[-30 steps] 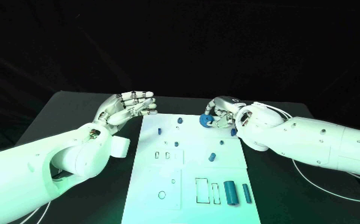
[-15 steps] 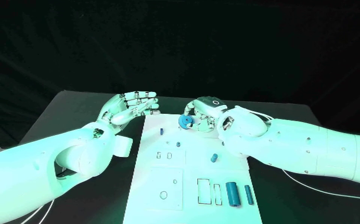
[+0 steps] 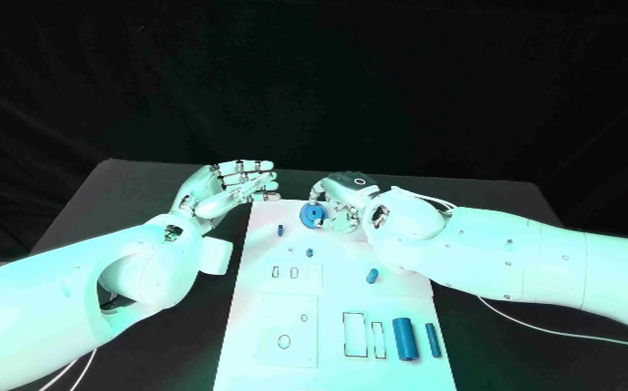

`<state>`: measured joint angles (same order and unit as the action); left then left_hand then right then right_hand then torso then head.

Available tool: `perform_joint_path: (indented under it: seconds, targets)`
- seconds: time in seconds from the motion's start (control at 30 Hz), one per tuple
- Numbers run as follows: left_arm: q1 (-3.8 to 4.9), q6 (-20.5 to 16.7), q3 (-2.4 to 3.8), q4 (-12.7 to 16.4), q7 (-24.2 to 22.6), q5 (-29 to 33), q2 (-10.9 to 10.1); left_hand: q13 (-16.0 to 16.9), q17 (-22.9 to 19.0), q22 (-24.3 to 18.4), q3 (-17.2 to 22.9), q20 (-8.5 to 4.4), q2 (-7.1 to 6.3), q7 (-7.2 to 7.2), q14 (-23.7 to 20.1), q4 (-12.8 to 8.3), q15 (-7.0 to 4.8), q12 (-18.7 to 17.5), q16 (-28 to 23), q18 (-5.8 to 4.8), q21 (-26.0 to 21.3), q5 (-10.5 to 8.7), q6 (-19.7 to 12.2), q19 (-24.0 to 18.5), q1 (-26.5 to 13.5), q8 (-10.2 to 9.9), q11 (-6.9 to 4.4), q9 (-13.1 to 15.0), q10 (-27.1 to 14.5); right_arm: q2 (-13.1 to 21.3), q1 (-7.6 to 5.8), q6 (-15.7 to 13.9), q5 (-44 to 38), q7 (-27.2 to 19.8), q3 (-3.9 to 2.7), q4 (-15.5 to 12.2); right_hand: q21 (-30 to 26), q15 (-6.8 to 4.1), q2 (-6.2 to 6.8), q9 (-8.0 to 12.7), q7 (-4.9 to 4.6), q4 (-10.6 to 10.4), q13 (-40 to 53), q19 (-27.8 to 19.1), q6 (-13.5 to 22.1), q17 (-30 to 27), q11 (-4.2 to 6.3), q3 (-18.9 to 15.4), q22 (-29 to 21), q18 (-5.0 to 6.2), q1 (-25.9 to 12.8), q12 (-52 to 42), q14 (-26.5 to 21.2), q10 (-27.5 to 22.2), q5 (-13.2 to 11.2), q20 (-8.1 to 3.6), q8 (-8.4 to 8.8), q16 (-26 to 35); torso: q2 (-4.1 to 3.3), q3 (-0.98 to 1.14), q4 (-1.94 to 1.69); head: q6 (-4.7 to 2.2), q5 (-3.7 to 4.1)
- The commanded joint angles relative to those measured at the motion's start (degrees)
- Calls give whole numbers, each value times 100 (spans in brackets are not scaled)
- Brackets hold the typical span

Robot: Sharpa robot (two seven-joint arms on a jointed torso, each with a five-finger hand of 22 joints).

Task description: Assemble the parts on the task board

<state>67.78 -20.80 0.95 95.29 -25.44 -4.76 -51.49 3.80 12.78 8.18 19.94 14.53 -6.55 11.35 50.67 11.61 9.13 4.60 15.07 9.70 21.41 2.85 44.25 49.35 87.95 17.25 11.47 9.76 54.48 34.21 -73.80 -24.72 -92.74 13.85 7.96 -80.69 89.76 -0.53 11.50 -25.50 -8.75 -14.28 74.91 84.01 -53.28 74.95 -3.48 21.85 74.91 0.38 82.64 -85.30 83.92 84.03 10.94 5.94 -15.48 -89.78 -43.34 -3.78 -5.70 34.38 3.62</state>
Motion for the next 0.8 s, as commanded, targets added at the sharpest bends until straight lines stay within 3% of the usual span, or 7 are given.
perform_joint_path:
  seconds: [0.03, 0.3, 0.8]
  targets:
    - [6, 108, 5, -12, -34, 8, 14, -9, 6, 5, 29, -16, -34, 330, 42, -8, -5, -26, 14, 56, 31, 8, 43, -11, -14, -22, 19, -8, 25, -68, 44, 220, -60, -63, 1, 71, 24, -39, 10, -9, 104, 1, 1029, 599, -124, 1466, 37, 36, 1509, -38, -70, 26, 598, 184, -19, -54, -1, -7, -3, 7, -12, 7, -17]
    - [7, 110, 5, -50, -19, 6, 3, -9, 6, 5, 29, -16, -34, 330, 42, -8, -5, -26, 14, 56, 31, 8, 43, -11, -14, -22, 19, -8, 25, -146, 93, 308, -31, -89, 2, 161, 24, -39, 25, -5, 102, 0, 1025, 599, -122, 1464, 34, 43, 1509, -38, -92, 31, 598, 180, -15, -54, 7, -6, -5, -3, -5, 18, -30]
    - [8, 133, 5, 15, 25, -4, -17, -8, 25, 12, 96, -14, -58, 333, 41, -35, -3, -52, 8, 57, 56, 8, 42, -27, -50, -39, 22, -21, 23, -219, 112, 313, -44, -13, 9, 329, 24, -19, 88, 25, 75, -23, 926, 599, -58, 1416, 14, 78, 1509, -38, -229, 143, 586, 88, -23, -42, 77, 13, 3, -1, -2, 36, -46]
